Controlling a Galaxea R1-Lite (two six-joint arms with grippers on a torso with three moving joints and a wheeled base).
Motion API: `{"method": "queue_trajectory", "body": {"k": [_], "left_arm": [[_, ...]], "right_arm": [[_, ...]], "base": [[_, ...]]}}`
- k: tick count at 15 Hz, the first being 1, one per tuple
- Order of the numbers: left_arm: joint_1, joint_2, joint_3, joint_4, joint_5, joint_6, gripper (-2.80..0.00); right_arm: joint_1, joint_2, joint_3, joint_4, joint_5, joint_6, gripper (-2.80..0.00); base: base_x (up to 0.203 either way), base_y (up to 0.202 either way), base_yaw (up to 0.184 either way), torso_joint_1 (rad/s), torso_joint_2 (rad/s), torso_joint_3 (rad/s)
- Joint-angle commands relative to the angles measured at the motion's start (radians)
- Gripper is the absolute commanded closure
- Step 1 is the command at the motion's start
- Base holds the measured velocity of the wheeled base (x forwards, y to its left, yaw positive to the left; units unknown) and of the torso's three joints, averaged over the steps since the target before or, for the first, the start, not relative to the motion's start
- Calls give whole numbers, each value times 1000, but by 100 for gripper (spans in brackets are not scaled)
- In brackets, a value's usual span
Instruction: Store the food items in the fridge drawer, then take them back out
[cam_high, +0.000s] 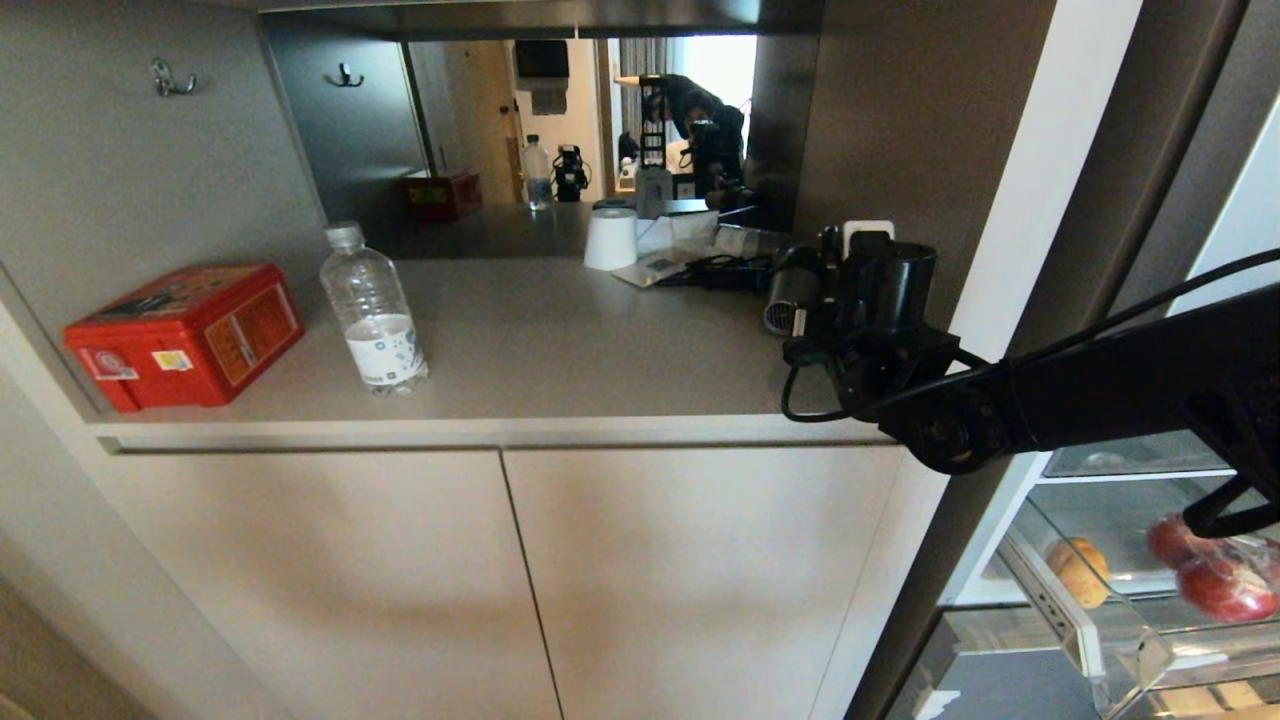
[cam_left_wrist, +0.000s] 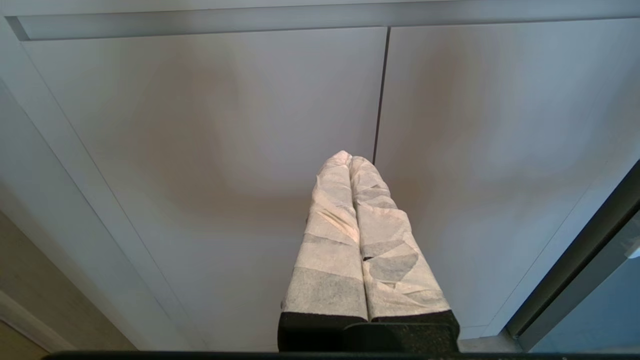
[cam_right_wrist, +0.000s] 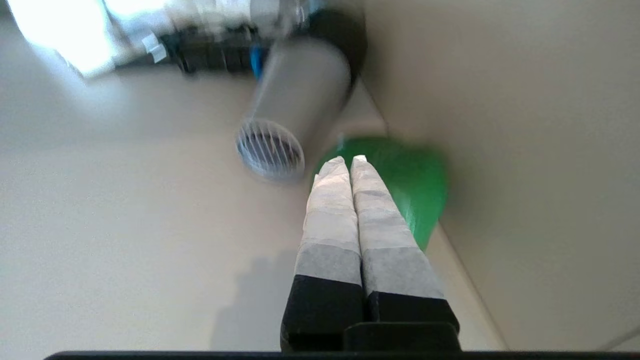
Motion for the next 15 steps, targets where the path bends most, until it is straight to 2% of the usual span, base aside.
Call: {"method": "queue_trajectory", "body": {"k": [1,4,5,9,15], "left_arm": [[0,0,11,-1,0,0,0],[0,0,11,-1,0,0,0],[0,0,11,-1,0,0,0],[0,0,11,-1,0,0,0],[0,0,11,-1,0,0,0]], "right_arm": [[-2,-4,-24,-4,-3,-16,0],[-8,2,-25,-4,-11,-37,0],[-9,6,-27,-4,-12,-49,-280],[-2,62,-97,-1,-68,-77,-280],[10,100,-109,-5,-147,-100,-280]], "base": [[0,0,0,0,0,0],[0,0,0,0,0,0],[0,0,0,0,0,0],[0,0,0,0,0,0],[0,0,0,0,0,0]]}}
